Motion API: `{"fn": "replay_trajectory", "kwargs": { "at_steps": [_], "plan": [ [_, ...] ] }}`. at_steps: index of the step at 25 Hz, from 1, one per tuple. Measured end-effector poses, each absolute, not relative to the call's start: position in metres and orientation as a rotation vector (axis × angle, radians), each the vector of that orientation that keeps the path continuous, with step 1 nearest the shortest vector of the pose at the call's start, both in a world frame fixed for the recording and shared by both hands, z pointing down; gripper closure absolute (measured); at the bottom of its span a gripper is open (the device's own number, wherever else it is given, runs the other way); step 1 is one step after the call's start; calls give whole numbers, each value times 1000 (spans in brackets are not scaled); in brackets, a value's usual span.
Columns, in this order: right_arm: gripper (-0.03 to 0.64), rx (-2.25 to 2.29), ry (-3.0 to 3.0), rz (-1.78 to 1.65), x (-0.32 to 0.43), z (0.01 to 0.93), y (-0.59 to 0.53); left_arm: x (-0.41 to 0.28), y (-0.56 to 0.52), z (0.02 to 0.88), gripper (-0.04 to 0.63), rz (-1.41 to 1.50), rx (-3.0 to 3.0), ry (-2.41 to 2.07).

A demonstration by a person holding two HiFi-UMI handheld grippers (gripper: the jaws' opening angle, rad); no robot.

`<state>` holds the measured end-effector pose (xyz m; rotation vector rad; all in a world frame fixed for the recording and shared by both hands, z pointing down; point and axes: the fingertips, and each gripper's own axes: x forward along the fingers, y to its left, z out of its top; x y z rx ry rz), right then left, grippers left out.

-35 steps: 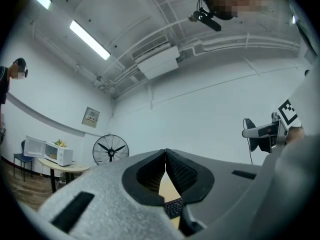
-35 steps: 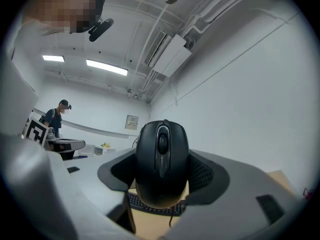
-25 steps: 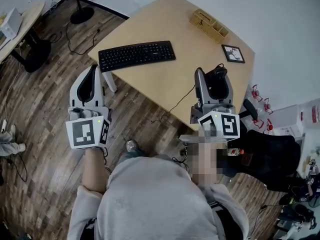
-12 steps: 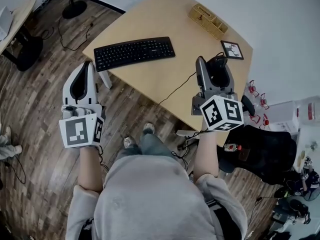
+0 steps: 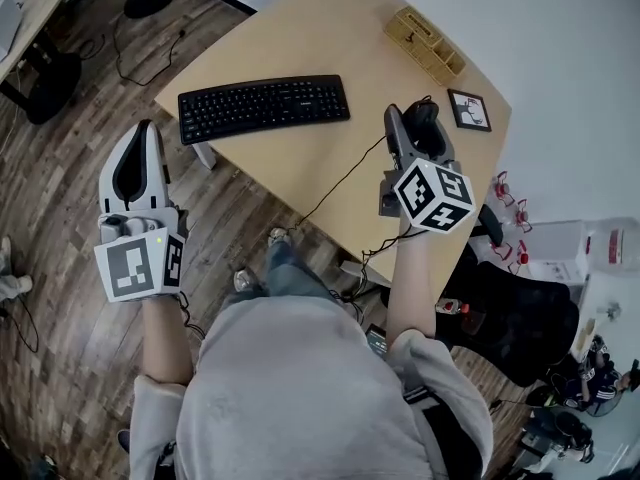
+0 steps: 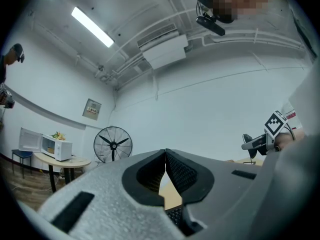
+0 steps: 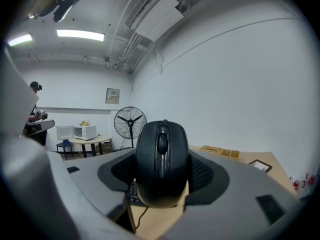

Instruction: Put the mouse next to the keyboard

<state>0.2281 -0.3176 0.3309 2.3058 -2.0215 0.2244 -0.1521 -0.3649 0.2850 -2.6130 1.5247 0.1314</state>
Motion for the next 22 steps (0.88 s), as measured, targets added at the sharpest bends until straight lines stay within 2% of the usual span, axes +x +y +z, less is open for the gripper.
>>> {"fn": "replay_trajectory", "kwargs": {
  "at_steps": [22],
  "plan": [
    [354, 2013, -1892, 680, 327, 506, -439, -84, -432, 333, 584, -67, -2576, 1733]
  ]
}}
